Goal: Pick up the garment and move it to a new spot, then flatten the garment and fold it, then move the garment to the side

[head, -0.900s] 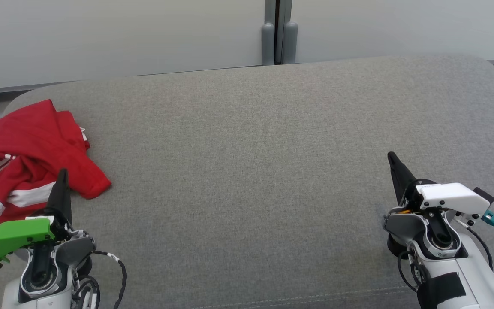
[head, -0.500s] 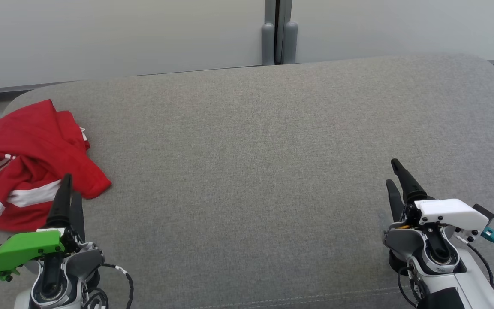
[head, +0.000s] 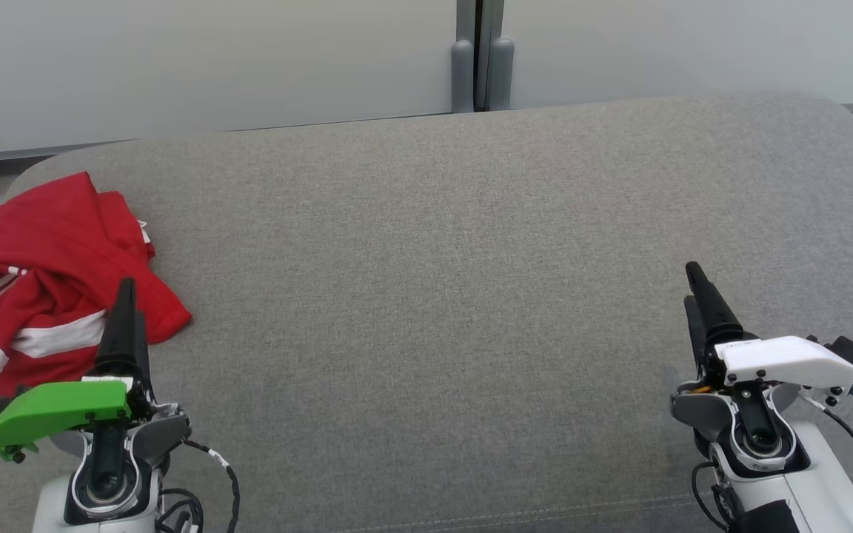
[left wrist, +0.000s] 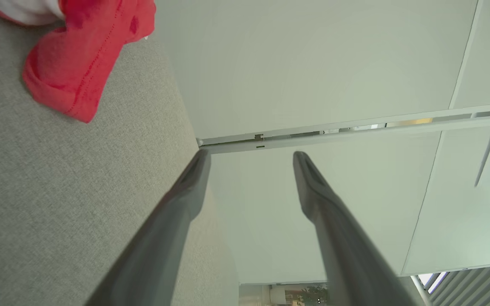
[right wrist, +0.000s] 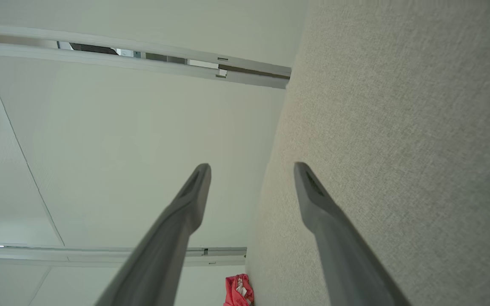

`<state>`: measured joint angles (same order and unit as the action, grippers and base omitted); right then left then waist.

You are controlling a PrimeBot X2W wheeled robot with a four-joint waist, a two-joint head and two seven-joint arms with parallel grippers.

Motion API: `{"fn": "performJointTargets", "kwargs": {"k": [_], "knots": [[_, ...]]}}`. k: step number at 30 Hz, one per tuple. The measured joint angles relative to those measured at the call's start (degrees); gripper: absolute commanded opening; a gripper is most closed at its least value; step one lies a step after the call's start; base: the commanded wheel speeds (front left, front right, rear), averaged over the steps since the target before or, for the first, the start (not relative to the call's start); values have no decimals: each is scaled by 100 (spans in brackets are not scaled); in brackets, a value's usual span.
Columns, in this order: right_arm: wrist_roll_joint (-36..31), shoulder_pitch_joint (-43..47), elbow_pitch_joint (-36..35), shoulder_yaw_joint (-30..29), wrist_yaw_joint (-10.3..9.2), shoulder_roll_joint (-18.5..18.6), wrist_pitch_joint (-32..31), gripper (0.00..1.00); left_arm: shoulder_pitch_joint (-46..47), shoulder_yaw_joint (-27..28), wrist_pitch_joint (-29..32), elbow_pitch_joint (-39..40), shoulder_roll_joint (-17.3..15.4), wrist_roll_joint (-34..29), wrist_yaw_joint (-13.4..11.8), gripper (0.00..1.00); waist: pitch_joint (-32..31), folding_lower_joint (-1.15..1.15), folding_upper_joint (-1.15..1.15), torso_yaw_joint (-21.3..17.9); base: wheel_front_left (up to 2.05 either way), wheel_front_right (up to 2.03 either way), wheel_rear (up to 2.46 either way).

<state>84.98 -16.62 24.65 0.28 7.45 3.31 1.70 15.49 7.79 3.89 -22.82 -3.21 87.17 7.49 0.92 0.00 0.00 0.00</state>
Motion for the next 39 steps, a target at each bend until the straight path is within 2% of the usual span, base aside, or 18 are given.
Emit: {"fn": "performJointTargets", "kwargs": {"k": [4, 19, 27, 34, 39], "knots": [[-458, 18, -209, -12, 0, 26, 78, 100, -2, -87, -122, 102, -86, -328, 0, 100, 0, 0, 0, 0, 0, 0, 0], [-2628, 142, -1004, 146, 0, 185, 342, 100, -82, -203, -504, 686, -79, -2619, 0, 100, -38, 0, 0, 1, 0, 0, 0], [-3738, 281, -1082, 297, 0, 271, 456, 100, -166, -308, -679, 779, -105, -3824, -53, 100, -76, 0, 0, 1, 0, 0, 0], [-4820, 413, -1083, 401, 0, 289, 580, 100, -293, -530, -838, 812, -145, -4823, -202, 100, -101, 0, 0, -7, 0, 0, 0], [-5317, 521, -1098, 411, 1, 268, 647, 100, -363, -656, -934, 827, -163, -5261, -285, 100, -119, 0, 0, -2, 0, 0, 0]]}}
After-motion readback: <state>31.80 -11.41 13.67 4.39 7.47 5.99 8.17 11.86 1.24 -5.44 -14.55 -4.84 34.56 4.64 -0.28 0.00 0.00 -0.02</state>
